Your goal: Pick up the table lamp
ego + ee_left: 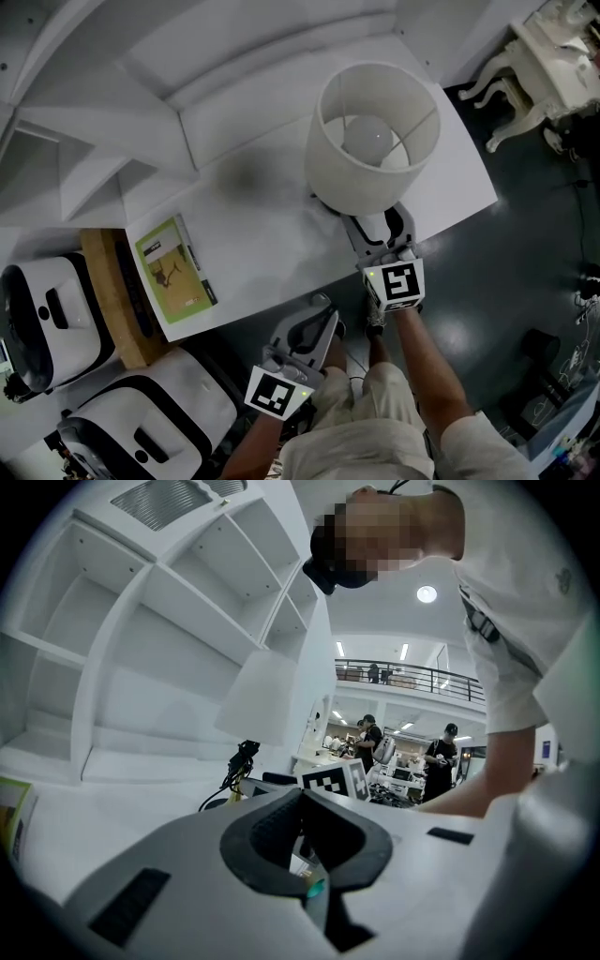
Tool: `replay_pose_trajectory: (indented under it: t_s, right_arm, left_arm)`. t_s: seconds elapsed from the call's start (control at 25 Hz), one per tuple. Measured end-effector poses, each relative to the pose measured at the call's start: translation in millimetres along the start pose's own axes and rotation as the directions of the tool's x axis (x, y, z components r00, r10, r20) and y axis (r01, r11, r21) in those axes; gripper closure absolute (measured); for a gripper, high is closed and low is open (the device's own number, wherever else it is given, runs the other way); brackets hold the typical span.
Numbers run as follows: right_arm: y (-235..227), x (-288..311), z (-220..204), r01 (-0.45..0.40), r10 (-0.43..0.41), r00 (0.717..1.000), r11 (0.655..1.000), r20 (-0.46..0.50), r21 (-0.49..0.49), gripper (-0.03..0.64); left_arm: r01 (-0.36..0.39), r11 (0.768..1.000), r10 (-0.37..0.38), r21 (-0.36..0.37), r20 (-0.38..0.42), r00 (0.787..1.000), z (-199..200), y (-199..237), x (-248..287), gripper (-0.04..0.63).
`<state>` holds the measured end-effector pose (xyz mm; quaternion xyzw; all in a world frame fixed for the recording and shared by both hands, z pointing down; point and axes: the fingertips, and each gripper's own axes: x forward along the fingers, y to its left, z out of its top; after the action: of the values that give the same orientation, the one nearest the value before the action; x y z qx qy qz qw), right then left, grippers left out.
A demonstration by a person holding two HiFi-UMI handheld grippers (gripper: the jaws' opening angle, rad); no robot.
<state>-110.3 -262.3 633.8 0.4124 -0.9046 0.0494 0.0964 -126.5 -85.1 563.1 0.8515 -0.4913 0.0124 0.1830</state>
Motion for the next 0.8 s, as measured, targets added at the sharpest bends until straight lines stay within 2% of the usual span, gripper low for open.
replay_pose_trajectory:
  t_s: [0.36, 0.8]
  right_arm:
    - [-3.9, 34.0, 3.8, -0.011, 0.012, 0.999, 1.0, 0.034, -0.027, 0.337]
    - [-0.3, 65.9, 13.2, -0.059, 0.062, 0.997, 0.997, 0.048, -0.052, 0.339]
  left_arm:
    - [0.006, 1.0, -0.005, 0.02, -0.038, 0.999, -6.7, 3.1, -4.9, 0.584]
    - [-0.007, 1.0, 0.007, 0.017, -0.038, 0.999, -4.9, 6.6, -5.6, 0.584]
